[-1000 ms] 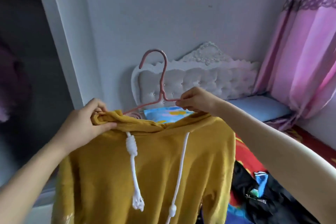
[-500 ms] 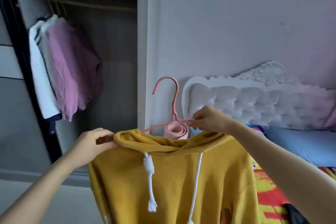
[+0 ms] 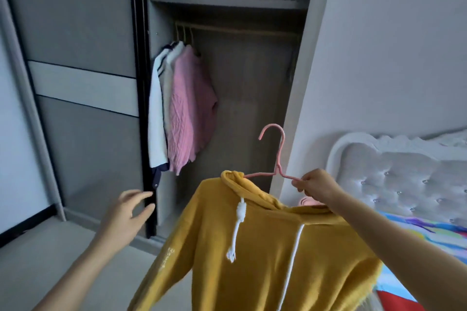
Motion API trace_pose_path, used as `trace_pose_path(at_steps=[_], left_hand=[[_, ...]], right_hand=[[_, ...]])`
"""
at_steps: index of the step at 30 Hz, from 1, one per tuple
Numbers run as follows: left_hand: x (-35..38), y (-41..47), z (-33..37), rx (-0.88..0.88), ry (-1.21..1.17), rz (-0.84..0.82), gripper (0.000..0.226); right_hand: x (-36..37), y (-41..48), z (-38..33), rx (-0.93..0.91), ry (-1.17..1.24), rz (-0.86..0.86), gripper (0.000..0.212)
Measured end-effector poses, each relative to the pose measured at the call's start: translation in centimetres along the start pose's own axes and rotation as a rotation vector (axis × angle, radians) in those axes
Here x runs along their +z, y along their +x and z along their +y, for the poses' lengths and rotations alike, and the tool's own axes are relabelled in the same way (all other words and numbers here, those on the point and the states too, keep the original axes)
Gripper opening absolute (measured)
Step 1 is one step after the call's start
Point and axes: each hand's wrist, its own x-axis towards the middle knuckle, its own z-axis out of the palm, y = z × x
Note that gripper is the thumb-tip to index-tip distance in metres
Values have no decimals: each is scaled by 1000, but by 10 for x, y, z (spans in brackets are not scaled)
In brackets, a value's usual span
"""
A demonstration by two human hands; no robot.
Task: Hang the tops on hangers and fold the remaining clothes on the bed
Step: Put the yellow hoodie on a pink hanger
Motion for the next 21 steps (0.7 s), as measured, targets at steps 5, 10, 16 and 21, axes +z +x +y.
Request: trace_pose_path(at_steps=[5, 10, 16, 21], left_hand=[[5, 17, -34, -66, 5, 12, 35], [8, 64, -63, -138, 15, 50, 34], [4, 166, -90, -150, 115, 116, 34], [9, 243, -88, -128, 132, 193, 33]], right_hand=[[37, 55, -22, 212, 133, -18, 29], [73, 125, -46, 292, 280, -134, 33], [104, 234, -90, 343, 562, -385, 38], [120, 310, -117, 302, 713, -482, 31]])
